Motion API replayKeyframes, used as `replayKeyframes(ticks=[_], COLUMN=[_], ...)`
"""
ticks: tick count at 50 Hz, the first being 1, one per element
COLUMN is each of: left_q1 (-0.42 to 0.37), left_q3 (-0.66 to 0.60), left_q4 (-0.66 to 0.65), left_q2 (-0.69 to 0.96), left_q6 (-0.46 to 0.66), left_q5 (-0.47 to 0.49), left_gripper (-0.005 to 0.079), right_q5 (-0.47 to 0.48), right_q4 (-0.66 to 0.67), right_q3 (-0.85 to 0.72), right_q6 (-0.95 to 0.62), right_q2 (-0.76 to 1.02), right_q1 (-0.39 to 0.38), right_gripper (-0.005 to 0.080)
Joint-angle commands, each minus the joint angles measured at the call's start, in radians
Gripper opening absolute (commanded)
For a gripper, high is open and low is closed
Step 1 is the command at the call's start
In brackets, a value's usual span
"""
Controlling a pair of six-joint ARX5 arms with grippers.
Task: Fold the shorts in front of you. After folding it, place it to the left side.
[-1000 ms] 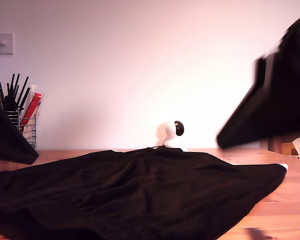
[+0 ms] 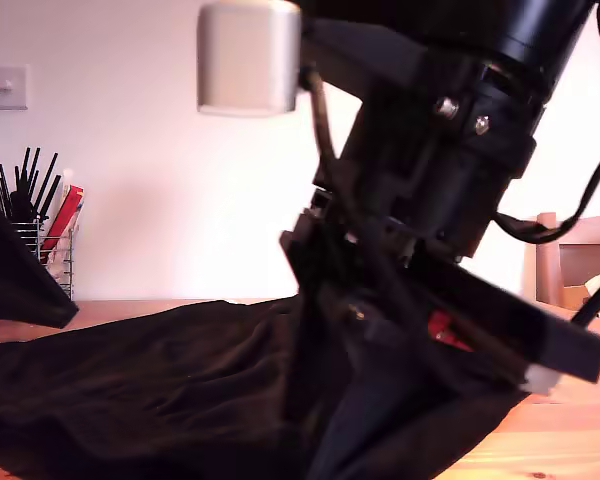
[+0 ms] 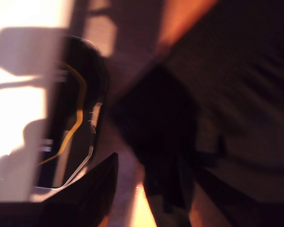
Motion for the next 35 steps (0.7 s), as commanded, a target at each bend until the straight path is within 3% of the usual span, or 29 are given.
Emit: replayKeyframes(ticks=[1, 15, 35], left_q1=[-0.005, -0.005, -0.005], left_q3=[0.013, 0.013, 0.013], left_q4=[0.005, -0.002, -0.005], left_q2=[0.004, 0.003, 0.003], left_q6=[-0.004, -0.026, -0.026], left_q5=[0.002, 0.002, 0.002], left_gripper=[-0.0018, -0.0018, -0.0018], right_q5=[-0.007, -0.034, -0.052], right_q4=[0.010, 0.042, 0.128], right_q3=[0.005, 0.005, 0.005], right_q6=[-0.047, -0.230, -0.286], right_q2=[0.006, 0.068, 0.147], right_q1=[0.009, 0.010, 0.010], right_gripper=[0.0371, 0.0371, 0.0371])
